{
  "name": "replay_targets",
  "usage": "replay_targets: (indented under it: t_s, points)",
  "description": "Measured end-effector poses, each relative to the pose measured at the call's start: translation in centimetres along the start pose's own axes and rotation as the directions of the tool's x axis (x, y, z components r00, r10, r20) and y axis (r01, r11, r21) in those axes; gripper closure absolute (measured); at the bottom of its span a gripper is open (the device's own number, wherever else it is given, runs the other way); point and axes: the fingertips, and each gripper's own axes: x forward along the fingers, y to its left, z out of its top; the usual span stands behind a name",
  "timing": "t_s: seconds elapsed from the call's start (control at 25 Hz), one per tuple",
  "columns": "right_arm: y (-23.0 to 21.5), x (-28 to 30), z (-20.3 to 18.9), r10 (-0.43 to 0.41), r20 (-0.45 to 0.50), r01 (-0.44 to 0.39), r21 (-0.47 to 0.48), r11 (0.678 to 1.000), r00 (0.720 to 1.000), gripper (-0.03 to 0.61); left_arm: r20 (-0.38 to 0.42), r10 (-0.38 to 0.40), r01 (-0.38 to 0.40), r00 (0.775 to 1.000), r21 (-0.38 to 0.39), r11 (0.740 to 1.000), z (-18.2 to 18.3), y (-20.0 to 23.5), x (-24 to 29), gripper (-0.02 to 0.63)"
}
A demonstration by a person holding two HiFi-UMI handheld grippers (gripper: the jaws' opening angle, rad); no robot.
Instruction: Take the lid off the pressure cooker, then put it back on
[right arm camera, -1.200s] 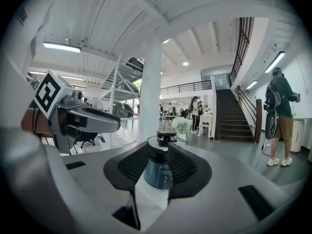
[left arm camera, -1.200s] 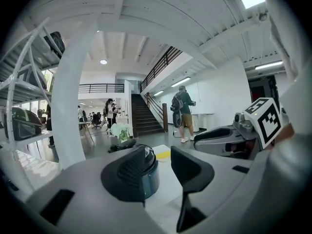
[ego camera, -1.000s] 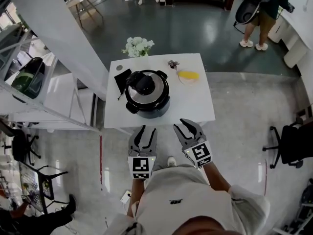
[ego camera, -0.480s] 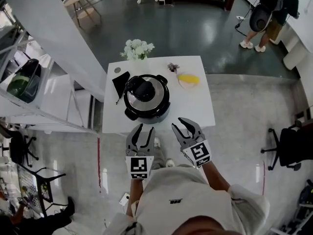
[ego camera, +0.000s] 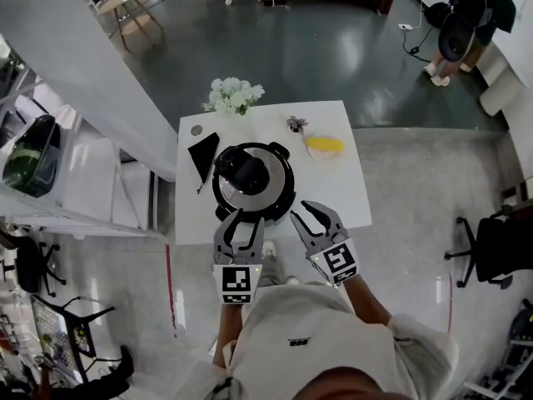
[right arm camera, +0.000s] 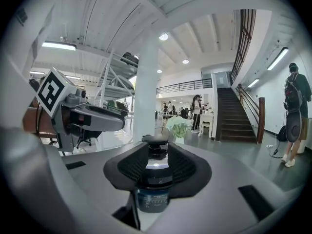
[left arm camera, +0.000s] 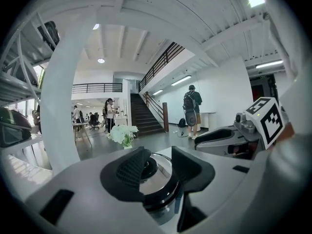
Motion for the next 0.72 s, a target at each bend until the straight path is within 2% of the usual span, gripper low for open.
replay_targets:
  t_s: [0.16,0.72]
  points:
    - [-1.2,2.5,0.6,-0.019,0.013,0.019,0.004,1.000,1.000,0.471,-0.013,-0.015,0.015,1.000,0.003,1.000,0.0,2.0,2.4,0.424]
    - [-3.1,9.1,1.7,-0.069,-0.039,0.070,0.024,0.997,0.997,0.471,-0.106,-0.099,0.101,0.989,0.009,0.995,-1.1,7.2,8.2,0.376]
